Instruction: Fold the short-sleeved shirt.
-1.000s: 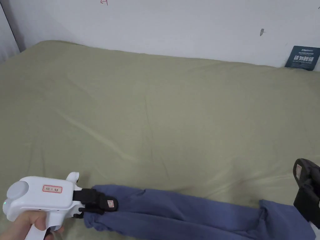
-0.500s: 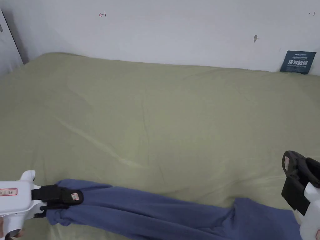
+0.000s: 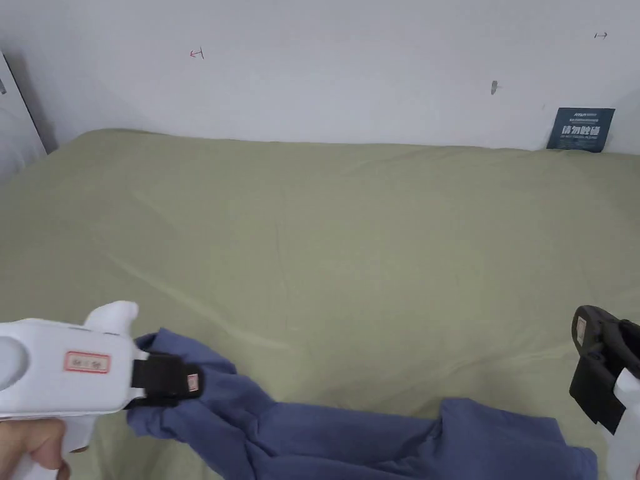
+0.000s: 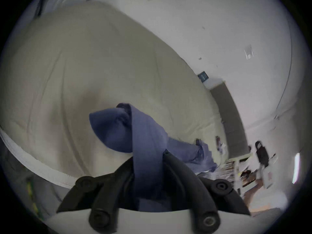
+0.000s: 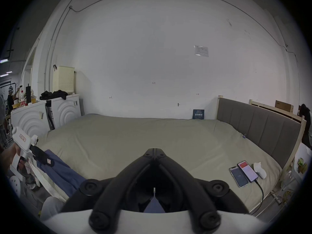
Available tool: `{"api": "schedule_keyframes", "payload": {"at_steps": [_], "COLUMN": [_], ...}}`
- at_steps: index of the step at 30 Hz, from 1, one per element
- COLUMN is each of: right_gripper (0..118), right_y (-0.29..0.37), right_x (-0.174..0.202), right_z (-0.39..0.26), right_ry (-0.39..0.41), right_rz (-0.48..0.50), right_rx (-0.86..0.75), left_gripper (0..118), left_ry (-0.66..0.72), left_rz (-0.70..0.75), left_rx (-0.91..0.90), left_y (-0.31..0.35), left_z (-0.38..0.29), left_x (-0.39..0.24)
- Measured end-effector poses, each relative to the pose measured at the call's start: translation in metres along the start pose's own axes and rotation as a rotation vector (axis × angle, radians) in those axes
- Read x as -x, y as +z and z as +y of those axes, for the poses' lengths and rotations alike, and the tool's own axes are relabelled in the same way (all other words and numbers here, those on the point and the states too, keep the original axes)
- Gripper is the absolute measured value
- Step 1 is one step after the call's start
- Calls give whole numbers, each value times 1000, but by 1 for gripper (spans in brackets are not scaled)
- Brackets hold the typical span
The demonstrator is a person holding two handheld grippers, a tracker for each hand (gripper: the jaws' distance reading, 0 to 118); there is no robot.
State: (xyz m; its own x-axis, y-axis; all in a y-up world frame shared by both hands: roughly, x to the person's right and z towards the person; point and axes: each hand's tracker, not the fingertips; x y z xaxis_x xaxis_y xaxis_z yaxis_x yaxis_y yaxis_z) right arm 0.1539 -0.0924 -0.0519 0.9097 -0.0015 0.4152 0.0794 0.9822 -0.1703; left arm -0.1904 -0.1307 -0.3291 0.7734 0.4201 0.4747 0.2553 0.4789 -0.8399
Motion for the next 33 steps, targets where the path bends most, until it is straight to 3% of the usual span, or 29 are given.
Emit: {"api": "schedule_keyframes", "payload": {"at_steps": [3,11,14,15,16,17,18,22,23,26,28,33], "right_gripper": [1,1,1,1,1,1,1,1,1,1,1,1], "right_y": [0,9,9,9,9,10,10,8,7,3,0,-5], "right_x": [-10,-35,-44,-47,-50,-52,-55,-60,-60,-58,-56,-51], "right_z": [-5,-17,-23,-25,-26,-27,-28,-31,-32,-33,-34,-37], "right_ry": [-19,-61,-86,-93,-97,-97,-97,-108,-115,-125,-121,-127], "right_rz": [-9,-44,-62,-65,-70,-73,-78,-89,-89,-82,-75,-63], "right_rx": [9,30,50,57,64,68,72,87,89,96,101,117], "left_gripper": [8,8,10,21,54,104,118,110,97,76,0,0], "left_ry": [-144,-336,-343,-336,-314,-283,-247,-133,-95,-39,-5,38], "left_rz": [59,136,65,24,-20,-29,-47,-141,-161,-177,-124,-150], "left_rx": [59,231,275,284,232,245,258,166,137,121,128,249], "left_y": [-22,-135,-176,-186,-186,-186,-183,-149,-140,-126,-130,-179], "left_z": [3,-16,-30,-32,-31,-32,-29,-12,-11,-9,-13,-27], "left_x": [-44,-130,-150,-153,-154,-158,-158,-132,-123,-91,-71,-64]}}
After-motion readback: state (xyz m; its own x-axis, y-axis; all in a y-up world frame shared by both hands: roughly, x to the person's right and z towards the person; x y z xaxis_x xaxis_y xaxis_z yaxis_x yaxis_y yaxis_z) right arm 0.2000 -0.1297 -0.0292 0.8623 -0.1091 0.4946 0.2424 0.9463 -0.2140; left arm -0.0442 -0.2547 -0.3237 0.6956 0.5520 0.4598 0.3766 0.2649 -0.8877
